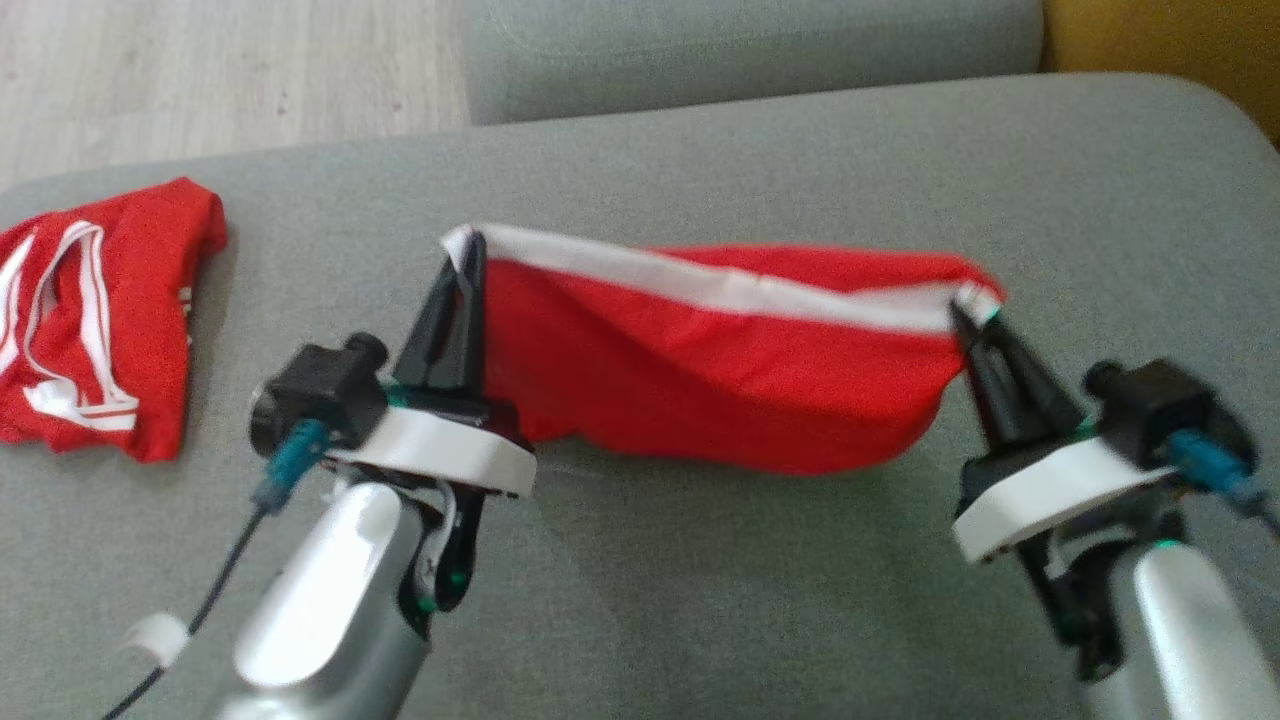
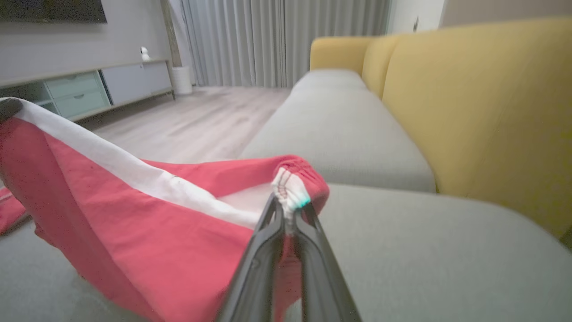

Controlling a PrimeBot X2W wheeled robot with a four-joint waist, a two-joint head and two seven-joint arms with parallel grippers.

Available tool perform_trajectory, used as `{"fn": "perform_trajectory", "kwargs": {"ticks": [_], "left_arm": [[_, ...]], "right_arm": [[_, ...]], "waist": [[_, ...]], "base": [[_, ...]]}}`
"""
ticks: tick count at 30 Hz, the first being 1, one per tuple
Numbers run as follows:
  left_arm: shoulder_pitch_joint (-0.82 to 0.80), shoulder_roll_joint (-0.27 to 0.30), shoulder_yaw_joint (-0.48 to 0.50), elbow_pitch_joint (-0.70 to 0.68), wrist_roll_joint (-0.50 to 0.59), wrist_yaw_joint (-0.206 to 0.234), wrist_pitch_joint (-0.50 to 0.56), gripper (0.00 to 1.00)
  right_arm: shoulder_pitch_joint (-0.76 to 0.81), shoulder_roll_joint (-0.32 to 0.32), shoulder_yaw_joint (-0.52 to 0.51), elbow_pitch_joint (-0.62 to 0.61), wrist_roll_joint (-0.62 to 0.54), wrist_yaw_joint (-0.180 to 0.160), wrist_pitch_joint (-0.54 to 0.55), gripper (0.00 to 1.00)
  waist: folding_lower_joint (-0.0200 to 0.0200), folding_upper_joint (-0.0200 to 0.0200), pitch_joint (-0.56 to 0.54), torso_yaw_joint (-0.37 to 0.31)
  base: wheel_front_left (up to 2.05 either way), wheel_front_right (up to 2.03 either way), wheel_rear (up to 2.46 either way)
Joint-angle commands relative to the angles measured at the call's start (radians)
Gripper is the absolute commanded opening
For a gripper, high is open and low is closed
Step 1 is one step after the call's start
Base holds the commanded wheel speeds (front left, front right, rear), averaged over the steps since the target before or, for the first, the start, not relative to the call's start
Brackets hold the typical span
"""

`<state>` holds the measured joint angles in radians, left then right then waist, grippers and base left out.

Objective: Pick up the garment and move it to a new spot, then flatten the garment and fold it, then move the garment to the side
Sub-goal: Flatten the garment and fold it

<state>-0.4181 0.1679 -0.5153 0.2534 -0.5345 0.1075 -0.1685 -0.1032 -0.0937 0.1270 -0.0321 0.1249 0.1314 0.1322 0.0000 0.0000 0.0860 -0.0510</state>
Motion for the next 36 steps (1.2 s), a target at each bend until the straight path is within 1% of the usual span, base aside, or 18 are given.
{"fn": "perform_trajectory", "kwargs": {"ticks": [1, 3, 7, 10, 13, 16, 19, 22, 24, 28, 31, 34, 36], "left_arm": [[-0.022, 0.032, 0.049, -0.071, 0.006, 0.01, -0.008, 0.0], [-0.025, 0.052, 0.061, -0.156, 0.008, 0.02, 0.004, 0.0], [-0.059, 0.112, 0.085, -0.328, 0.036, 0.04, 0.048, 0.0], [-0.106, 0.161, 0.099, -0.431, 0.058, 0.042, 0.103, 0.0], [-0.164, 0.196, 0.113, -0.484, 0.053, 0.031, 0.167, 0.0], [-0.232, 0.217, 0.124, -0.486, 0.057, 0.019, 0.202, 0.0], [-0.298, 0.212, 0.133, -0.438, 0.04, -0.002, 0.208, 0.0], [-0.378, 0.212, 0.135, -0.351, 0.046, -0.033, 0.189, 0.0], [-0.443, 0.211, 0.141, -0.281, 0.054, -0.054, 0.161, 0.0], [-0.593, 0.21, 0.159, -0.139, 0.087, -0.083, 0.081, 0.0], [-0.7, 0.204, 0.161, -0.067, 0.114, -0.104, 0.02, 0.0], [-0.757, 0.189, 0.161, -0.032, 0.122, -0.118, -0.027, 0.0], [-0.752, 0.17, 0.169, -0.026, 0.107, -0.118, -0.049, 0.0]], "right_arm": [[-0.051, -0.022, 0.012, -0.073, 0.009, -0.001, 0.005, 0.0], [-0.064, -0.038, 0.003, -0.143, 0.013, -0.001, 0.025, 0.0], [-0.098, -0.067, -0.012, -0.283, 0.018, -0.001, 0.076, 0.0], [-0.131, -0.085, -0.017, -0.371, 0.024, -0.001, 0.128, 0.0], [-0.175, -0.095, -0.018, -0.423, 0.036, -0.001, 0.177, 0.0], [-0.228, -0.104, -0.011, -0.417, 0.054, -0.001, 0.21, 0.0], [-0.296, -0.113, 0.008, -0.345, 0.077, -0.001, 0.228, 0.0], [-0.397, -0.125, 0.042, -0.224, 0.089, -0.001, 0.218, 0.0], [-0.485, -0.114, 0.064, -0.131, 0.101, -0.001, 0.192, 0.0], [-0.687, -0.082, 0.085, 0.059, 0.063, -0.001, 0.082, 0.0], [-0.81, -0.043, 0.075, 0.178, 0.025, -0.001, -0.019, 0.0], [-0.879, -0.014, 0.065, 0.265, -0.011, -0.001, -0.099, 0.0], [-0.887, -0.004, 0.073, 0.312, -0.03, -0.001, -0.14, 0.0]], "waist": [[0.0, 0.0, -0.018, 0.006], [0.0, 0.0, -0.036, 0.01], [0.0, 0.0, -0.068, 0.011], [0.0, 0.0, -0.075, 0.009], [0.0, 0.0, -0.062, 0.006], [0.0, 0.0, -0.028, 0.002], [0.0, 0.0, 0.021, -0.003], [0.0, 0.0, 0.079, -0.009], [0.0, 0.0, 0.115, -0.015], [0.0, 0.0, 0.162, -0.028], [0.0, 0.0, 0.186, -0.032], [0.0, 0.0, 0.211, -0.029], [0.0, 0.0, 0.23, -0.021]], "base": [[0.0, 0.0, 0.0], [0.0, 0.0, 0.0], [0.0, 0.0, 0.0], [0.0, 0.0, 0.0], [0.0, 0.0, 0.0], [0.0, 0.0, 0.0], [0.0, 0.0, 0.0], [0.0, 0.0, 0.0], [0.0, 0.0, 0.0], [0.0, 0.0, 0.0], [0.0, 0.0, 0.0], [0.0, 0.0, 0.0], [0.0, 0.0, 0.0]]}}
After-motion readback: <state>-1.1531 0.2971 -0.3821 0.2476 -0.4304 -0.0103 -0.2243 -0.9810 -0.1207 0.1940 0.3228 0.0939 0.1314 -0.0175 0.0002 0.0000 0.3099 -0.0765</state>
